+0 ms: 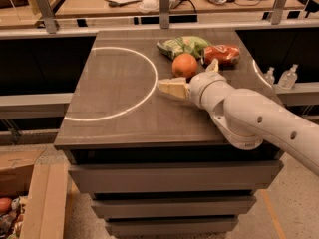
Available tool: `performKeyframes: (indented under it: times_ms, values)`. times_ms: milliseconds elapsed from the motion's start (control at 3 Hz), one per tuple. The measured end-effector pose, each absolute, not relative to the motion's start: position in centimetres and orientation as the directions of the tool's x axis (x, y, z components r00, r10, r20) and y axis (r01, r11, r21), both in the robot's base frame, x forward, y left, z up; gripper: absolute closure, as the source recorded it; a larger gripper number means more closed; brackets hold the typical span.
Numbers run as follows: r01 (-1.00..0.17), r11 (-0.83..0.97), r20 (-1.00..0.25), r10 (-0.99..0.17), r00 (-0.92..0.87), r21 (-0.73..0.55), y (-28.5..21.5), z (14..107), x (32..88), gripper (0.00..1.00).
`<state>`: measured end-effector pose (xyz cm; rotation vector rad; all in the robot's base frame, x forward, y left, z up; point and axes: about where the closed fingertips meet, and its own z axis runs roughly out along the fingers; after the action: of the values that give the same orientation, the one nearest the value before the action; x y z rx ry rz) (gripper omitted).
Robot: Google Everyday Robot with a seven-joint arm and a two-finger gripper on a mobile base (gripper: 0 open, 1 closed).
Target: Move orange near green jalapeno chip bag
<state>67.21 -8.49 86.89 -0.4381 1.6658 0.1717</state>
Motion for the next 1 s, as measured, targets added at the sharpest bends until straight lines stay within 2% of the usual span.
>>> performKeyframes:
  times_ms: [1000]
  values:
    - [-0.324, 0.940, -0.973, -0.166, -0.159, -0.107, -13.2, 88.9, 60.2, 0.00]
